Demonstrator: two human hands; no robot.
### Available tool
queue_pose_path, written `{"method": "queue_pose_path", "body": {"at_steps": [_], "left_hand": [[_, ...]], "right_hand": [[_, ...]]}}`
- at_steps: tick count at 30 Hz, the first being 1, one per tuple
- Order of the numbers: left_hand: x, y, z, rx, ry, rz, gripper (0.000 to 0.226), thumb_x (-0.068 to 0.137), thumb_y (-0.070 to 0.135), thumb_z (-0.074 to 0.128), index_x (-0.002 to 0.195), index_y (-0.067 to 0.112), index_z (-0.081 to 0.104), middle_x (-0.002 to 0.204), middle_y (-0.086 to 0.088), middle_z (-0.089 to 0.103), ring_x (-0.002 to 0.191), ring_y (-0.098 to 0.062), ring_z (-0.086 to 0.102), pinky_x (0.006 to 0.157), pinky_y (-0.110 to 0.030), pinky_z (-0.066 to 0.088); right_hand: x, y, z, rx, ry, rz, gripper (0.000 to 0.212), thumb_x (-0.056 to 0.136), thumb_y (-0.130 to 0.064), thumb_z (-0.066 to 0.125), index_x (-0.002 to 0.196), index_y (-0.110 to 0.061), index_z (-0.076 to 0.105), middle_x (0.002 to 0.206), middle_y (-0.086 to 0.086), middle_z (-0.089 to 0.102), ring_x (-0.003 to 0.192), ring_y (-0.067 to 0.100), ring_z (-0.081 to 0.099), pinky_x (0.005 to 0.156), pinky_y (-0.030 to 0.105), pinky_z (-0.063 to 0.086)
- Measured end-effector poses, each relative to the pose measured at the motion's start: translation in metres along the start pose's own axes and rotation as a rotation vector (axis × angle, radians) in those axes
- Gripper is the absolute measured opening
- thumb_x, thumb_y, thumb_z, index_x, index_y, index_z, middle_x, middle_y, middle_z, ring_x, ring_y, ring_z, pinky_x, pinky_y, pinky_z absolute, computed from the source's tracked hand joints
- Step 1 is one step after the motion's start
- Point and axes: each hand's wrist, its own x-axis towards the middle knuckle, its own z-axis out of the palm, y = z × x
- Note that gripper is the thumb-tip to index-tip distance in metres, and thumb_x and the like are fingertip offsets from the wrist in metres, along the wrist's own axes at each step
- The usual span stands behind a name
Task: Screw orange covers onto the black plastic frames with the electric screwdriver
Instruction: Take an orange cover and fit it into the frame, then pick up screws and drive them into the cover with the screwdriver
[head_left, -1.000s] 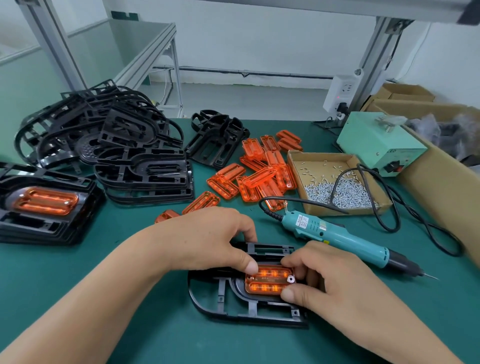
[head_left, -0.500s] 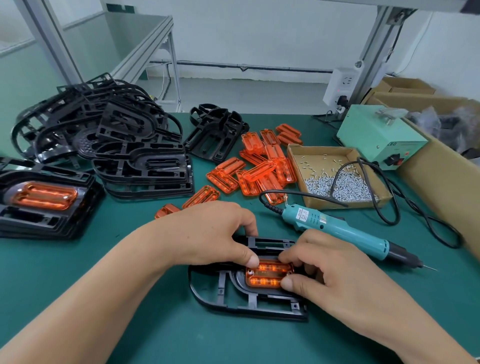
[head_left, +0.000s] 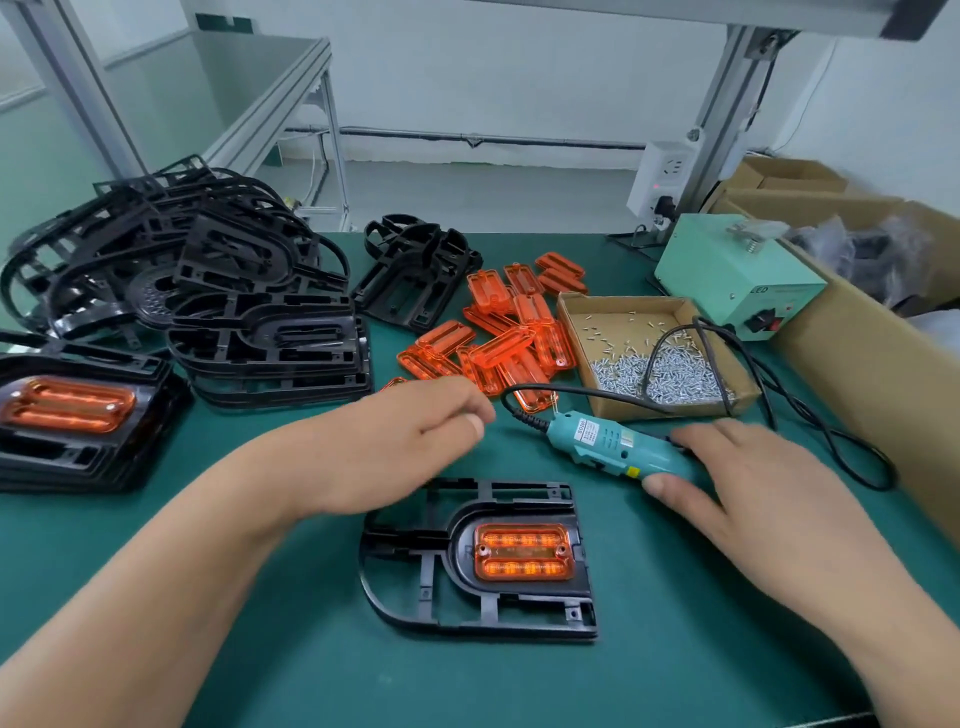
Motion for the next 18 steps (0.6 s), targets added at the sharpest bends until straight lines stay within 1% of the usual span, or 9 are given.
{"method": "queue_pose_path", "body": {"at_steps": [2,4,6,8,10,12,14,15,18], "left_hand": [[0.001,-0.001,-0.001,-0.229,0.048,-0.015,0.030,0.110,0.022,0.043,0.126,0.038,0.063,0.089,0.008,0.064,0.081,-0.006,0.065,0.083,-0.026,0.055],[0.002,0.002,-0.001,-0.490,0.011,-0.022,0.041,0.106,0.000,0.040,0.128,0.020,0.067,0.089,0.002,0.066,0.076,-0.013,0.063,0.078,-0.030,0.057],[0.002,0.005,0.001,-0.672,-0.022,-0.026,0.039,0.104,-0.008,0.041,0.126,0.009,0.069,0.096,-0.007,0.073,0.075,-0.018,0.066,0.078,-0.032,0.060],[0.004,0.007,0.002,-0.803,-0.040,-0.026,0.032,0.106,-0.008,0.045,0.125,0.004,0.068,0.106,-0.014,0.078,0.085,-0.023,0.075,0.080,-0.032,0.063],[0.006,0.007,0.003,-0.886,-0.044,-0.017,0.028,0.107,-0.003,0.051,0.127,0.006,0.068,0.116,-0.015,0.078,0.103,-0.028,0.077,0.082,-0.031,0.063],[0.007,0.007,0.005,-0.902,-0.030,0.002,0.026,0.106,0.003,0.058,0.128,0.011,0.069,0.122,-0.010,0.077,0.112,-0.028,0.075,0.082,-0.030,0.063],[0.008,0.009,0.009,-0.913,-0.008,-0.006,0.024,0.101,0.011,0.068,0.124,0.014,0.071,0.119,-0.010,0.078,0.109,-0.028,0.076,0.075,-0.028,0.064],[0.009,0.011,0.010,-0.916,0.010,-0.017,0.023,0.097,0.015,0.073,0.120,0.014,0.072,0.115,-0.012,0.079,0.105,-0.029,0.077,0.070,-0.027,0.064],[0.010,0.015,0.014,-0.879,0.084,-0.029,0.010,0.090,0.027,0.079,0.095,0.020,0.076,0.098,-0.017,0.080,0.086,-0.029,0.080,0.053,-0.023,0.058]], "right_hand": [[0.006,0.007,0.000,-0.055,-0.093,-0.003,0.078,0.081,-0.090,0.021,0.130,-0.038,0.054,0.110,-0.015,0.053,0.109,0.013,0.057,0.077,0.034,0.049],[0.010,0.008,0.000,-0.100,-0.123,-0.027,0.083,0.073,-0.095,0.018,0.128,-0.042,0.050,0.107,-0.016,0.049,0.109,0.009,0.056,0.072,0.032,0.043],[0.015,0.011,0.000,-0.100,-0.126,-0.046,0.081,0.076,-0.093,0.023,0.130,-0.040,0.052,0.104,-0.015,0.050,0.107,0.010,0.058,0.075,0.033,0.046],[0.014,0.015,-0.002,0.030,-0.127,-0.061,0.078,0.081,-0.088,0.029,0.130,-0.035,0.057,0.105,-0.014,0.059,0.103,0.010,0.061,0.083,0.036,0.051],[0.009,0.018,-0.006,0.369,-0.074,-0.061,0.061,0.087,-0.082,0.043,0.128,-0.040,0.061,0.109,-0.012,0.070,0.099,0.009,0.066,0.086,0.035,0.053],[0.008,0.016,-0.012,0.734,0.038,-0.032,0.035,0.095,-0.069,0.059,0.117,-0.045,0.068,0.094,-0.008,0.073,0.080,0.009,0.069,0.075,0.021,0.051],[0.014,0.009,-0.016,1.128,0.145,-0.016,0.029,0.089,-0.050,0.067,0.101,-0.024,0.072,0.077,0.007,0.064,0.066,0.024,0.060,0.063,0.026,0.050],[0.018,0.003,-0.019,1.346,0.169,-0.002,0.026,0.085,-0.038,0.068,0.099,-0.016,0.072,0.074,0.008,0.059,0.064,0.026,0.055,0.059,0.031,0.051],[0.036,-0.023,-0.033,1.836,0.186,0.018,0.016,0.083,-0.014,0.063,0.096,-0.017,0.071,0.073,0.007,0.050,0.061,0.022,0.052,0.056,0.034,0.052]]}}
